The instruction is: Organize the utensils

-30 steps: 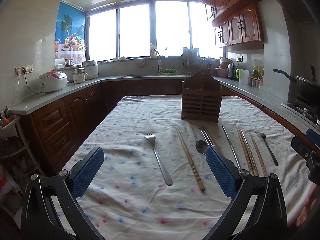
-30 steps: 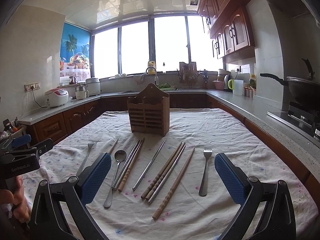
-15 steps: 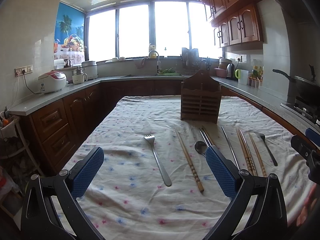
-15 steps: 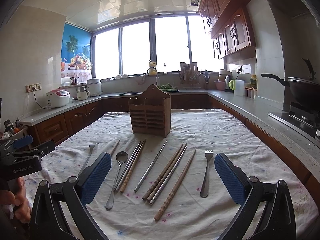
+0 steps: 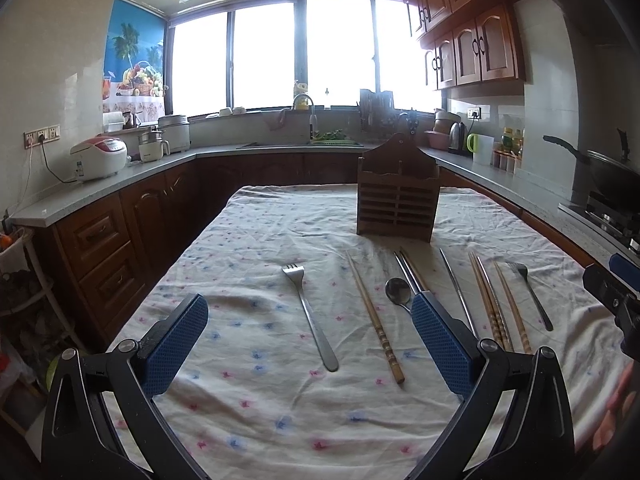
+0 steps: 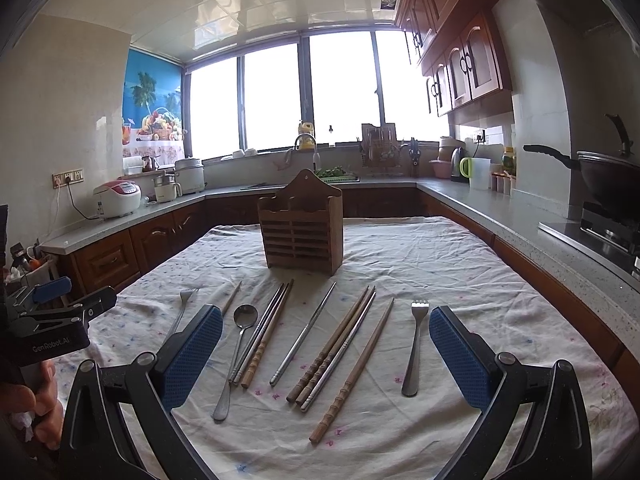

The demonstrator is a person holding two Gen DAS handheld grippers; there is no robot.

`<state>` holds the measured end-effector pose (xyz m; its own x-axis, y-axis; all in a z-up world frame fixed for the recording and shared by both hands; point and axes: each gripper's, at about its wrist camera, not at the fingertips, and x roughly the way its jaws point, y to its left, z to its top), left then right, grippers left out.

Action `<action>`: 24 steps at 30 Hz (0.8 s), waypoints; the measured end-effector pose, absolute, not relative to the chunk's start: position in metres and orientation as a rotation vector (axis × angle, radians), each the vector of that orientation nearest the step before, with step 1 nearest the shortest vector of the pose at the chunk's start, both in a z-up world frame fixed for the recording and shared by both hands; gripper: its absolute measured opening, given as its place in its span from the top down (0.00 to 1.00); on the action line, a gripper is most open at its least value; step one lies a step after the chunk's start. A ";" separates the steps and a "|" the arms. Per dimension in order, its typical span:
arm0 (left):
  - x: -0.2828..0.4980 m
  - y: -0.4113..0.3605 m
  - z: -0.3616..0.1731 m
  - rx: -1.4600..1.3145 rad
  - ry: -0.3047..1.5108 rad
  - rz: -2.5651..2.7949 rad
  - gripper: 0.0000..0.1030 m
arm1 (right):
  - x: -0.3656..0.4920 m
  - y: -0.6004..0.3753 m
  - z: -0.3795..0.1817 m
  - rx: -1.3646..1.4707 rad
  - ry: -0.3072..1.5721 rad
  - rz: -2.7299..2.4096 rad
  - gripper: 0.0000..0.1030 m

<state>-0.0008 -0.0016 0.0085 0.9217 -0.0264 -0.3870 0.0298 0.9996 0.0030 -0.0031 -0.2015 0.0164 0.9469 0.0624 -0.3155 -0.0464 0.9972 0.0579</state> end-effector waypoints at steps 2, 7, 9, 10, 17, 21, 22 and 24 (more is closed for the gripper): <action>0.005 -0.001 0.009 -0.002 0.419 -0.046 0.00 | 0.002 -0.204 0.018 0.059 0.338 0.057 0.00; 0.025 -0.002 0.011 -0.021 0.480 -0.084 0.00 | 0.016 -0.210 0.021 0.089 0.376 0.068 0.00; 0.036 -0.003 0.012 -0.025 0.511 -0.100 0.00 | 0.023 -0.212 0.022 0.098 0.393 0.070 0.00; 0.042 -0.004 0.012 -0.027 0.527 -0.108 0.00 | 0.027 -0.213 0.022 0.106 0.404 0.072 0.00; 0.092 -0.006 0.010 -0.046 0.646 -0.138 0.03 | 0.060 -0.221 0.022 0.140 0.474 0.090 0.06; 0.121 -0.005 0.007 -0.072 0.714 -0.156 0.12 | 0.084 -0.225 0.020 0.178 0.526 0.108 0.15; 0.127 -0.006 0.006 -0.076 0.727 -0.159 0.14 | 0.090 -0.225 0.019 0.184 0.538 0.111 0.19; 0.137 -0.007 0.005 -0.084 0.746 -0.165 0.16 | 0.102 -0.227 0.019 0.199 0.557 0.115 0.24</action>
